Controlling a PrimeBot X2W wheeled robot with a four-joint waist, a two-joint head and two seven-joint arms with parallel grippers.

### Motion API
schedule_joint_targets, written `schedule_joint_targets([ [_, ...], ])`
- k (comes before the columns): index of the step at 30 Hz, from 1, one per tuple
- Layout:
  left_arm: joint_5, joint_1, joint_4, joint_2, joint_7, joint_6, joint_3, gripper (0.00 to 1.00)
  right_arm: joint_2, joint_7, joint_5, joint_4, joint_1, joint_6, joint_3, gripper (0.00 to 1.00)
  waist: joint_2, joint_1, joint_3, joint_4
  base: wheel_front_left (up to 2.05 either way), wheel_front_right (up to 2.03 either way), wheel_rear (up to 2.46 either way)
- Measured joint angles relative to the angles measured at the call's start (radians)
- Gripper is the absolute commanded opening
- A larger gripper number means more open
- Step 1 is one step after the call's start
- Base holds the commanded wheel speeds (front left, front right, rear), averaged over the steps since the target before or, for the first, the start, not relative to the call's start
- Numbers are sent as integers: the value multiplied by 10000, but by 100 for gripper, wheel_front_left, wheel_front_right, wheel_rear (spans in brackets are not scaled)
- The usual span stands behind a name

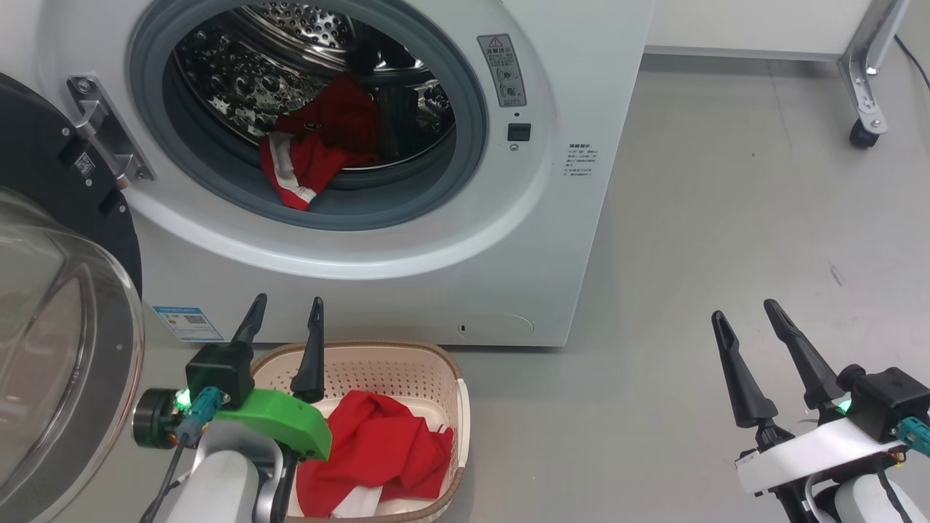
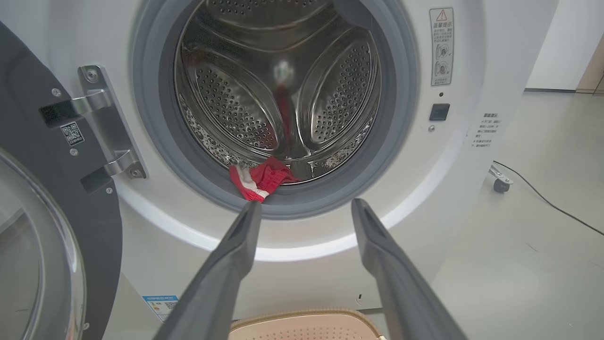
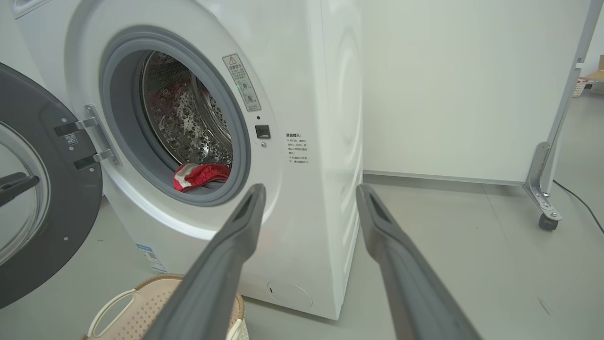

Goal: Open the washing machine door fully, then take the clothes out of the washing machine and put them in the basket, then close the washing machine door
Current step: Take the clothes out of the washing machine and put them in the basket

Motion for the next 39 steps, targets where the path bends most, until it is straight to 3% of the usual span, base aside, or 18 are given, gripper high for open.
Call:
schedule_joint_targets([
  [12, -63, 1065, -1014, 23, 0, 393, 10, 100, 107, 2, -82, 8, 209, 0, 59, 100, 0, 0, -371, -98, 0, 0, 0],
  [39, 48, 1724, -1973, 48, 0, 662, -268, 100, 174, 2, -240, -86, 227, 0, -59, 100, 0, 0, -280, -310, 0, 0, 0],
])
